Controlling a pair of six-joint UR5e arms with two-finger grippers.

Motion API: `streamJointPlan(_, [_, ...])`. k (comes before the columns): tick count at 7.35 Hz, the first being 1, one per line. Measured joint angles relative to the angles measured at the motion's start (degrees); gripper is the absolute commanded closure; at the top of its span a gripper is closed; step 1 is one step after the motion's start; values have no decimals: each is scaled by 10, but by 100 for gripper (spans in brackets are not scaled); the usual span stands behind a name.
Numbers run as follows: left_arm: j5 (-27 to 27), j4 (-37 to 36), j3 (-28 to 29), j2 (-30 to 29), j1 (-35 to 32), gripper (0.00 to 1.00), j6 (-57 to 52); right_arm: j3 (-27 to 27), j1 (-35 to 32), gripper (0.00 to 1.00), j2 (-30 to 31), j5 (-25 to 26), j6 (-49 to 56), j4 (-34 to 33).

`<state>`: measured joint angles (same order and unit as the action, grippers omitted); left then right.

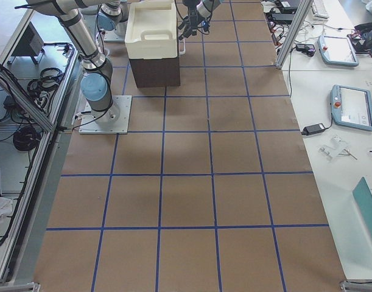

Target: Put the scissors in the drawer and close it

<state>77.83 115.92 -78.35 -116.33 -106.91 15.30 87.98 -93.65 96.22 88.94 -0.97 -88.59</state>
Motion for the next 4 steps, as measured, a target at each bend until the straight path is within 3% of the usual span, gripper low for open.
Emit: streamJointPlan(4, [16,-60,4,36,9,0,-5,0,0,0,0,3,0,1])
